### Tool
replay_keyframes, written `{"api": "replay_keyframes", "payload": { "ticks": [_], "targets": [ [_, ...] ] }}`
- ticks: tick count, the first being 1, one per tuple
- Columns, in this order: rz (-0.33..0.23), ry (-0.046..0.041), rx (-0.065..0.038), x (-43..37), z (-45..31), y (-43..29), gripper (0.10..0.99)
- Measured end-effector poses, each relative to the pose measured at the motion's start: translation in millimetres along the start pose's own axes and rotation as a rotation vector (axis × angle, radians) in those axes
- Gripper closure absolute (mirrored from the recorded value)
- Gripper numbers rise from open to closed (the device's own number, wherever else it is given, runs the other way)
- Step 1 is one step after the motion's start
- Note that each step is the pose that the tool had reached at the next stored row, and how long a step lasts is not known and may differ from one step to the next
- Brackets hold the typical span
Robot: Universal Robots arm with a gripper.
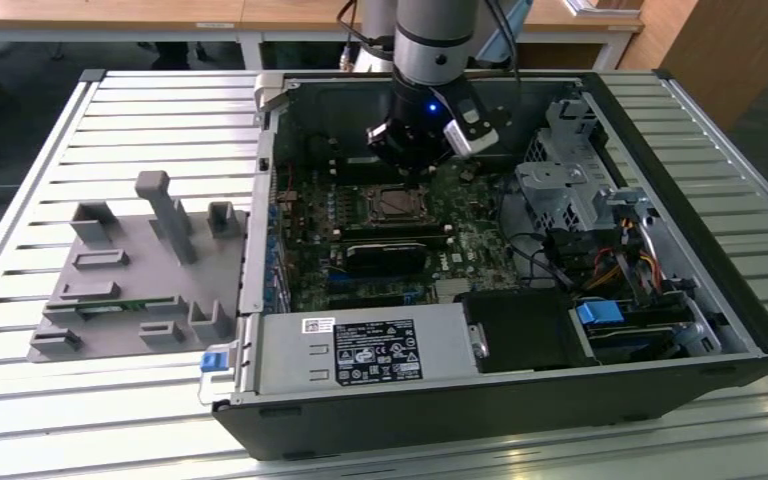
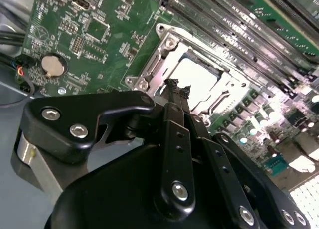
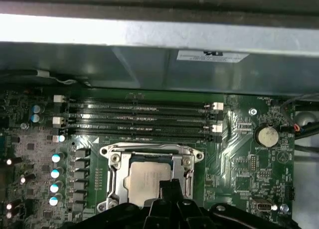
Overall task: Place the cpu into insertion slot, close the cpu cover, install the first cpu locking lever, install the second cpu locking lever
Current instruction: 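Install the second cpu locking lever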
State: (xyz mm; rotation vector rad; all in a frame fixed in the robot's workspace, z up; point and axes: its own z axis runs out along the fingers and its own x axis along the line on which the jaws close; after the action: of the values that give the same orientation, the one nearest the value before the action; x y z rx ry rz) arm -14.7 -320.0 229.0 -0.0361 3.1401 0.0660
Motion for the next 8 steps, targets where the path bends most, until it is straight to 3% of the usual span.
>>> {"api": "replay_keyframes", "payload": {
  "ticks": [3,8],
  "targets": [
    [0.0,0.0102,0.0,0.1,-0.2,-2.5,0.98],
    [0.001,0.0107,-0.001,0.3,-0.6,-12.3,0.98]
  ]
}}
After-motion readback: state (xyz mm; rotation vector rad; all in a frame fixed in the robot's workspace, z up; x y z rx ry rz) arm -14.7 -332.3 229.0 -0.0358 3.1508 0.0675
